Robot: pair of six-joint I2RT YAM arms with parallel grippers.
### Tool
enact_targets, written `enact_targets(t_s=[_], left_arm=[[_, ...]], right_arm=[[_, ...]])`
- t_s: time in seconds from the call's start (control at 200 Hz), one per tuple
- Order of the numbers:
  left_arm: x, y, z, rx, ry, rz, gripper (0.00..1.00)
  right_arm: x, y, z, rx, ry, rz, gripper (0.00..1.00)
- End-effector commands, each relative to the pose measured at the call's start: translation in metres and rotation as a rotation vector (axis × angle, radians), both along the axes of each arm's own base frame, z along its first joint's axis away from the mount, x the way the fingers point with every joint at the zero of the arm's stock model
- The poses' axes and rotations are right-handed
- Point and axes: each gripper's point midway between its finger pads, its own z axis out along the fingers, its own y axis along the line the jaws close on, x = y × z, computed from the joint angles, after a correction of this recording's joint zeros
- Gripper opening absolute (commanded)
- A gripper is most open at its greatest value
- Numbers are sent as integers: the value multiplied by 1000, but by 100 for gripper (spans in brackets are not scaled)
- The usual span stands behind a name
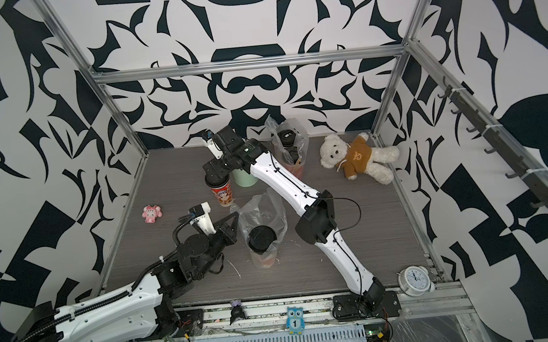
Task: Pack milk tea into plastic carrier bags
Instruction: Pick up the milk tea cup at the center of the board.
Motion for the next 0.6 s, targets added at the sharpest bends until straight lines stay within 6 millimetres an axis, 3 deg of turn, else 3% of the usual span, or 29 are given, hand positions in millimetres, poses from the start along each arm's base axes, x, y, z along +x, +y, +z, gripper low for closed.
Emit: enact_targets(t_s=[0.0,0.265,0.595], left_arm=[[1,0,5,-2,-19,4,0],[1,-1,3,3,-13,-1,0],[1,0,2,14,-6,3,0]], right_arm=[[-6,11,25,72,-31,49,98],[-4,15,-1,45,17,45,99],[-8,20,-16,-7,-1,45,99]])
